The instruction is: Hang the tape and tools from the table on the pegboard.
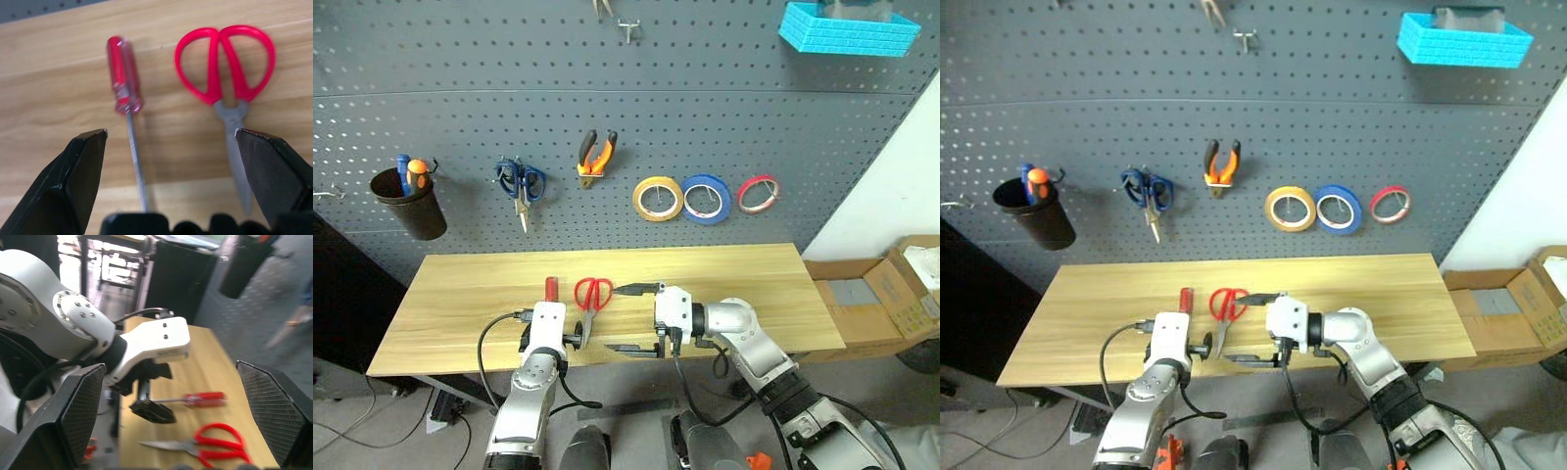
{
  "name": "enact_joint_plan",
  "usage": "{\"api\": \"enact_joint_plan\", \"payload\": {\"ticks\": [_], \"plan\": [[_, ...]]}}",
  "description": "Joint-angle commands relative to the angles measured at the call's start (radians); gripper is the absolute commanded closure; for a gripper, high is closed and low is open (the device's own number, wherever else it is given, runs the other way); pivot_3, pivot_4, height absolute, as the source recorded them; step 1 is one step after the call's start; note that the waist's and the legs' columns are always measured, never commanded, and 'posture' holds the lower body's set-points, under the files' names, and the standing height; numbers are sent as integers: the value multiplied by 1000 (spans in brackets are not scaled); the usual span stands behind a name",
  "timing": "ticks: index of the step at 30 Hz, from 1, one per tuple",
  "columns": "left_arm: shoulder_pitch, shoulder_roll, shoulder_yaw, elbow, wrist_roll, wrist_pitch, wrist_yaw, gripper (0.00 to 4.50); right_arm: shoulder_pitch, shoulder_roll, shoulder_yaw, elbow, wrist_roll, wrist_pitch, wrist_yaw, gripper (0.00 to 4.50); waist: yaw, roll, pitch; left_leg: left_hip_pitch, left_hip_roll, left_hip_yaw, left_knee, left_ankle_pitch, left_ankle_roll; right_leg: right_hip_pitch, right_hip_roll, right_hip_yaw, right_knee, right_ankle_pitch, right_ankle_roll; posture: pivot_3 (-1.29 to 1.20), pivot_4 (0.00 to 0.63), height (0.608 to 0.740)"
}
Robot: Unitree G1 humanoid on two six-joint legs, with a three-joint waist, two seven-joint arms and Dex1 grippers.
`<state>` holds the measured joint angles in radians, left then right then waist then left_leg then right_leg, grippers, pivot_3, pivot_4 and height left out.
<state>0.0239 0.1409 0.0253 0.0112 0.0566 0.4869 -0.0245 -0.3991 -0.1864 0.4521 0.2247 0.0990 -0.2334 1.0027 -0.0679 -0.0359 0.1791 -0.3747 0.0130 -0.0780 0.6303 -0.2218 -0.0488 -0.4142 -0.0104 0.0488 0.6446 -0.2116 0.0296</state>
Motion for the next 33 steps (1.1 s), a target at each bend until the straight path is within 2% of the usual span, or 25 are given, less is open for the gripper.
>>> {"api": "enact_joint_plan", "payload": {"ticks": [1, 9, 21, 33], "plan": [[-40, 10, -4, 42, -26, -34, -53, 0, -8, 13, 2, -2, -4, 23, -6, 26, 12, 1, 3, 0, 0, 0, 0, 0, 0, 0, 0, 0, 0, 0, 0, 30, 191, 740], [-117, 45, 5, 85, -29, -62, -96, 0, -22, 16, -16, 4, -4, 41, -15, 26, 33, 4, 15, -2, 0, -1, -1, 0, 0, -1, 0, -2, 0, -1, -1, 25, 200, 740], [-165, 7, -47, 142, -28, -48, -127, 0, -31, 7, -24, 40, -7, 40, -21, 26, 35, 3, 18, -7, 0, -1, -1, 0, 0, -6, 0, -3, 0, -1, -1, 23, 204, 740], [-209, -2, -59, 205, 2, -16, -82, 0, -59, 11, -40, 80, -7, 46, -30, 26, 33, 3, 44, -8, 1, -1, -1, 0, 0, -7, 0, -3, 0, -1, -1, 16, 235, 740]]}}
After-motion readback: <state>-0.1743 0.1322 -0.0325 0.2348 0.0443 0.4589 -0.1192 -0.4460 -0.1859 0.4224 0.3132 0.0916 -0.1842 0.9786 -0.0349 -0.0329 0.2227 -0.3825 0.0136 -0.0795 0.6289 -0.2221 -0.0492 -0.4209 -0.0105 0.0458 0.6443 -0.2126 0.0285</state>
